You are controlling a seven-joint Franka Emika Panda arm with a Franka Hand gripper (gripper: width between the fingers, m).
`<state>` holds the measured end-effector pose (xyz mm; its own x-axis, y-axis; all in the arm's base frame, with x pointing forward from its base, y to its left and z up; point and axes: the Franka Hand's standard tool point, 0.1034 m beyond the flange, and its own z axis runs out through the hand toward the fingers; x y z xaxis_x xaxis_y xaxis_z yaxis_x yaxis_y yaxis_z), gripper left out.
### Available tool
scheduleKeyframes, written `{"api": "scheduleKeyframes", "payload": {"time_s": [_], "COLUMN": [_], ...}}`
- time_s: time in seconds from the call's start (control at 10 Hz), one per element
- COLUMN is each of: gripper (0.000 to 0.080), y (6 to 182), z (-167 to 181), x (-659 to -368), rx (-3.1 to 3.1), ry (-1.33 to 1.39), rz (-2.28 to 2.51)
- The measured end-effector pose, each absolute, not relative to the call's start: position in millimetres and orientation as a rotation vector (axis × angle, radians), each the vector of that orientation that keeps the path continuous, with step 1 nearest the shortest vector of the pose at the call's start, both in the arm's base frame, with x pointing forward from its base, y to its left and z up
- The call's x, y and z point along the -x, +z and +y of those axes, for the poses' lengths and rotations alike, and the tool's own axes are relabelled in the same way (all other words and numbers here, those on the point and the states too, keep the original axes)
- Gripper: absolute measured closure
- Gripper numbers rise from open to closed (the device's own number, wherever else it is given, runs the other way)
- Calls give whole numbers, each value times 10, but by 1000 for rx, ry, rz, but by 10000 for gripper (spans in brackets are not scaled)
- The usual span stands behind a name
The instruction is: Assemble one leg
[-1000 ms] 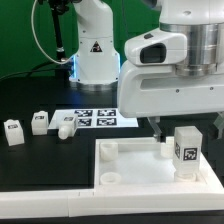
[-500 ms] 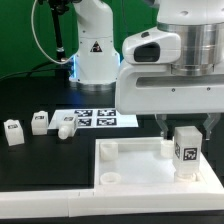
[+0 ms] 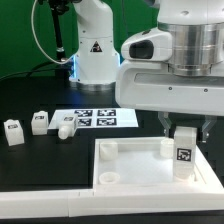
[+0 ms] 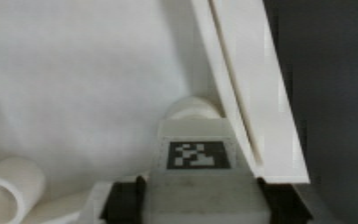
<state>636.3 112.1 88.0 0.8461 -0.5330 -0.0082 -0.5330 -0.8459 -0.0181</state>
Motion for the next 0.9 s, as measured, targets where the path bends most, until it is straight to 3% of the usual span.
{"api": "scheduleKeyframes", "payload": {"time_s": [0.5,0.7,0.8,0.9], "gripper": [514,514,431,294], "y": [868,866,861,859], "z": [1161,1152,1151,1154], "x": [-6396,-6378,-6378,-6376], "rx": [2441,2308,2335,2336], "ry": [40,35,32,33], "rz": [1836,1938,1906,1904]}}
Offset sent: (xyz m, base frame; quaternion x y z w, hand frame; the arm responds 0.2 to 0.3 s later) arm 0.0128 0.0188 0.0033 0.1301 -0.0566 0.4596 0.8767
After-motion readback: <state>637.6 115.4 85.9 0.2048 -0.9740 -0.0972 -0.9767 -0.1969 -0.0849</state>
